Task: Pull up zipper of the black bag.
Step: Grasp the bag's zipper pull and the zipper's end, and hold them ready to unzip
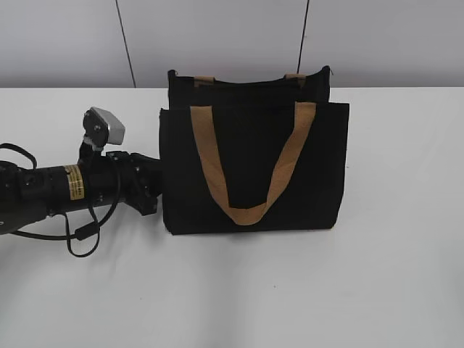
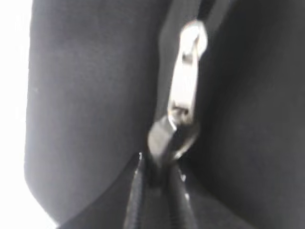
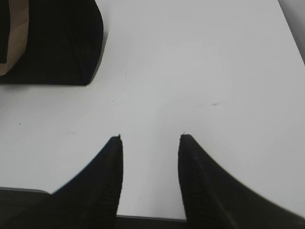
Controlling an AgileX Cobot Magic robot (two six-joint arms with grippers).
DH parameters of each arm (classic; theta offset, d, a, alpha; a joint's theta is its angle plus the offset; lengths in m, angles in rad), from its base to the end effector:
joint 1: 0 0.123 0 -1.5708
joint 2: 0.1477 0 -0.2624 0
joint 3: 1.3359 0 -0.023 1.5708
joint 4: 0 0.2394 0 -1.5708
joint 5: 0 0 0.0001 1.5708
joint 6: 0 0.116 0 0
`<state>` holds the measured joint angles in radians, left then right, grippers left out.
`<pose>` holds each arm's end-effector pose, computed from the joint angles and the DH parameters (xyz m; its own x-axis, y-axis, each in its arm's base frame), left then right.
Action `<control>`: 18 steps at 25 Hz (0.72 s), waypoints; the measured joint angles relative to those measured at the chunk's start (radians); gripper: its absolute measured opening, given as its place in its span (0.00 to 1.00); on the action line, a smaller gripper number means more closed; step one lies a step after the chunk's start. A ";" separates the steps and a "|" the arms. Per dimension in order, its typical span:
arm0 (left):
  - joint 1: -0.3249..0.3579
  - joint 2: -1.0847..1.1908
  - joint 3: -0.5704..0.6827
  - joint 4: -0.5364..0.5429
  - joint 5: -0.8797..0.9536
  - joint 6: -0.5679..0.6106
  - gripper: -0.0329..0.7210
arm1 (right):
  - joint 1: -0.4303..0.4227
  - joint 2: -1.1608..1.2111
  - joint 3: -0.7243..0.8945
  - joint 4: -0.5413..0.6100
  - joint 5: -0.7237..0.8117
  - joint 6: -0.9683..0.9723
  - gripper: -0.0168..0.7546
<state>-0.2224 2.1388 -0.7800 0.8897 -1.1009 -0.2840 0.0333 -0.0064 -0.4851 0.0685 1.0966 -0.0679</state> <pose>0.3163 -0.1539 0.0679 -0.1763 0.2052 -0.9627 0.8475 0.5291 -0.0425 0.0284 0.0080 0.2528 -0.4905 -0.0529 -0.8698 -0.1041 0.9946 -0.0017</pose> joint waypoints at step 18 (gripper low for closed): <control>0.000 -0.005 0.000 -0.056 0.028 -0.015 0.07 | 0.000 0.000 0.000 0.000 0.000 0.000 0.42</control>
<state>-0.2224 2.1334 -0.7800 0.8340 -1.0732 -0.2990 0.0333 -0.0064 -0.4851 0.0685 1.0966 -0.0679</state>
